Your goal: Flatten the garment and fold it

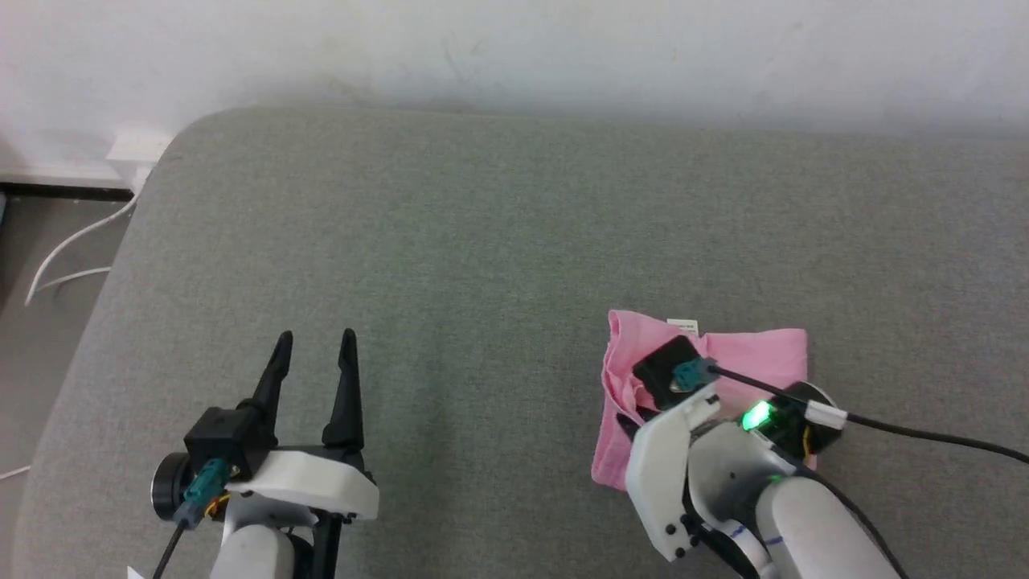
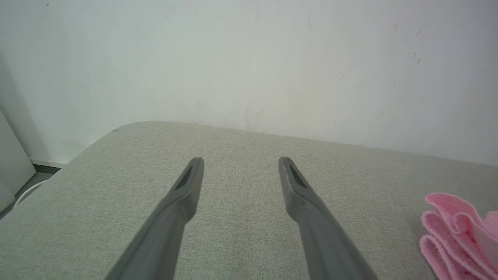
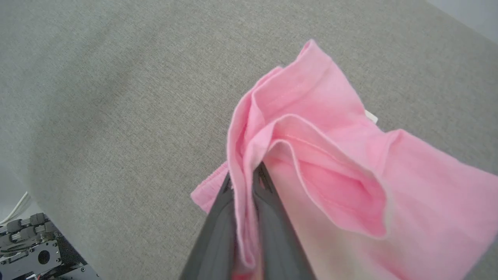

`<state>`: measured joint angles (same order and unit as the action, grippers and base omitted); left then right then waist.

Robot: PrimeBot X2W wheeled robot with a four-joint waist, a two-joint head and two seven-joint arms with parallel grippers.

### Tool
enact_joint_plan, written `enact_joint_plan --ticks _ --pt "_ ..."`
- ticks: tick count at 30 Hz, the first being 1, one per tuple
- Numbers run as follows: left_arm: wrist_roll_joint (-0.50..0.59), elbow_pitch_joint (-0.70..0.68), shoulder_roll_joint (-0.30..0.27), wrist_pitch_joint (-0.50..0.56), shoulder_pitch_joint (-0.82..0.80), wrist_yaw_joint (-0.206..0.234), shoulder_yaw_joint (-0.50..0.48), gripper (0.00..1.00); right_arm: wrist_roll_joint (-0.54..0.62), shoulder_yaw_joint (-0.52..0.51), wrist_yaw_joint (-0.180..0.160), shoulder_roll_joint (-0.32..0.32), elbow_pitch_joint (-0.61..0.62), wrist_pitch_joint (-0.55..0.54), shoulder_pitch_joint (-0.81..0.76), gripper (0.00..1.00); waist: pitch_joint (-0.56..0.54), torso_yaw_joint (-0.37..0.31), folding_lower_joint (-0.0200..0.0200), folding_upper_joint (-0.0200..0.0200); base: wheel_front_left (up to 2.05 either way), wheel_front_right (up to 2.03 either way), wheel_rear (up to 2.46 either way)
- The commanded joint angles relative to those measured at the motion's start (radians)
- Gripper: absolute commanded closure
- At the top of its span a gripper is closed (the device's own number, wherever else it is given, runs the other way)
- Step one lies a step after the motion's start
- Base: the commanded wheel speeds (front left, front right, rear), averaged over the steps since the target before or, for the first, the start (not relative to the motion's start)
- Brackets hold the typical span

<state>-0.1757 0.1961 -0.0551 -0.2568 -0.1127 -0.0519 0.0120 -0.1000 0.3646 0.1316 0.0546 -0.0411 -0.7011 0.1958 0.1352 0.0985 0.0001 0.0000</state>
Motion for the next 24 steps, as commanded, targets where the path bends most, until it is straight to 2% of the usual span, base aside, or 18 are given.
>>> enact_joint_plan --ticks 1,5,9,13,16,20,24 --pt "0.000 0.006 0.004 -0.005 -0.017 -0.005 0.002 0.00 -0.004 0.020 -0.001 0.009 -0.017 0.015 0.039 0.00 0.009 0.011 -0.0001 0.0000 0.00 0.00 0.00" --pt "-0.002 0.011 0.004 -0.005 -0.018 -0.006 0.000 0.00 -0.007 0.043 -0.001 0.030 -0.032 0.049 0.084 0.00 0.009 0.013 -0.0001 0.0000 0.00 0.00 0.00" --pt "-0.006 0.017 0.005 -0.005 -0.012 -0.004 -0.001 0.00 -0.026 0.044 -0.001 0.037 -0.015 0.143 0.129 0.00 -0.001 0.009 -0.0001 0.0000 0.00 0.00 0.00" --pt "-0.008 0.020 0.005 -0.005 -0.004 -0.001 0.001 0.00 -0.064 -0.004 -0.001 0.022 0.026 0.256 0.133 0.00 -0.019 -0.002 -0.0001 0.0000 0.00 0.00 0.00" --pt "-0.007 0.018 0.005 -0.005 -0.001 -0.002 0.003 0.00 -0.097 -0.087 -0.001 0.009 0.069 0.339 0.101 0.00 -0.032 -0.008 -0.0001 0.0000 0.00 0.00 0.00" --pt "-0.004 0.007 0.005 -0.005 0.007 0.000 0.005 0.00 -0.137 -0.271 -0.001 -0.002 0.121 0.445 0.012 0.00 -0.046 -0.018 -0.0001 0.0000 0.00 0.00 0.00" --pt "-0.002 -0.004 0.005 -0.005 0.013 0.001 0.000 0.00 -0.208 -0.431 -0.001 -0.004 0.098 0.505 -0.092 0.00 -0.049 -0.027 -0.0001 0.0000 0.00 0.00 0.00"
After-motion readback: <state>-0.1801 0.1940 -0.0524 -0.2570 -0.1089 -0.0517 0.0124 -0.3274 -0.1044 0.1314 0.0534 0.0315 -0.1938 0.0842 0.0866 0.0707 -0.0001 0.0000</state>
